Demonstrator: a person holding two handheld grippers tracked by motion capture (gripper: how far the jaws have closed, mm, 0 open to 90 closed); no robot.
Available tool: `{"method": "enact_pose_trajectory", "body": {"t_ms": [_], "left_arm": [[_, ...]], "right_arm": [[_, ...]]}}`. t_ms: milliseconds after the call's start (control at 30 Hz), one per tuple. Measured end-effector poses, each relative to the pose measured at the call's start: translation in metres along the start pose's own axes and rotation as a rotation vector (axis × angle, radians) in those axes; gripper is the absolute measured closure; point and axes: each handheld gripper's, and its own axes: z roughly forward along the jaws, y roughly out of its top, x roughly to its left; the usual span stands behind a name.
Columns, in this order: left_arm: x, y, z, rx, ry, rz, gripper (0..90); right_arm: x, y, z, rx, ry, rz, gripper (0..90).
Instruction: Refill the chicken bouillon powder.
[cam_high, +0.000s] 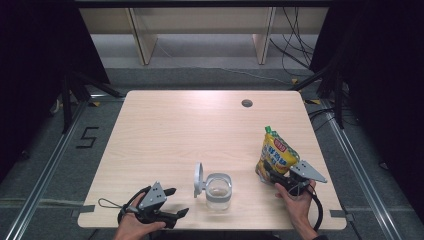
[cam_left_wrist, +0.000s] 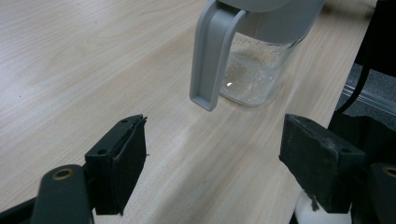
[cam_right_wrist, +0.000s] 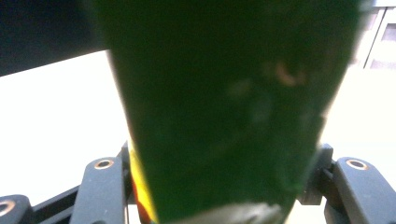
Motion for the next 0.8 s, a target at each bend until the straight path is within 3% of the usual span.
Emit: {"method": "enact_pose_trajectory", "body": {"t_ms": [33, 67, 100, 133, 167, 200, 233, 400, 467, 500, 567, 600, 767, 800], "left_arm": [[0.000, 0.001, -0.001, 0.010, 0.005, 0.006, 22.2], [0.000, 0.001, -0.002, 0.017, 0.009, 0.012, 22.1], [0.001, 0.001, -0.002, 0.014, 0.002, 0.012, 22.1], [0.001, 0.001, -0.002, 0.017, 0.000, 0.011, 22.1], [0.000, 0.001, -0.002, 0.014, -0.002, 0.003, 22.2], [0.001, 0.001, -0.003, 0.024, -0.001, 0.015, 22.2], [0.001, 0.001, -0.002, 0.016, -0.003, 0.010, 22.2], [0.001, 0.001, -0.003, 0.012, 0.010, 0.008, 22.2], [0.001, 0.001, -0.003, 0.009, 0.003, 0.006, 22.2], [0.001, 0.001, -0.003, 0.010, 0.002, 0.008, 22.2], [0.001, 0.001, -0.003, 0.009, 0.003, 0.006, 22.2], [0.002, 0.001, -0.003, 0.008, 0.006, 0.002, 22.2], [0.001, 0.001, -0.003, 0.001, 0.010, 0.001, 22.1], [0.003, 0.001, -0.004, 0.016, 0.018, 0.011, 22.0]], "right_arm": [[-0.002, 0.002, 0.001, -0.005, -0.016, -0.037, 43.7], [-0.001, 0.004, 0.000, -0.014, -0.017, -0.030, 45.2], [0.001, 0.005, -0.001, 0.014, -0.016, -0.008, 46.3], [-0.002, 0.007, -0.003, 0.024, -0.013, -0.038, 47.8], [-0.002, 0.008, -0.003, 0.015, 0.023, -0.023, 48.5], [-0.001, 0.010, -0.004, 0.036, 0.001, -0.037, 49.1], [-0.005, 0.011, -0.002, -0.007, -0.006, -0.096, 50.2], [-0.001, 0.017, -0.008, 0.015, 0.033, -0.060, 53.2], [-0.001, 0.019, -0.012, 0.031, 0.025, -0.104, 53.7], [0.000, 0.020, -0.013, 0.029, 0.046, -0.092, 53.9], [0.002, 0.023, -0.018, 0.027, 0.054, -0.122, 54.5], [0.004, 0.025, -0.021, 0.020, 0.068, -0.103, 54.6], [0.010, 0.032, -0.033, 0.041, 0.074, -0.123, 55.0], [0.012, 0.035, -0.038, 0.043, 0.079, -0.183, 55.0]]}}
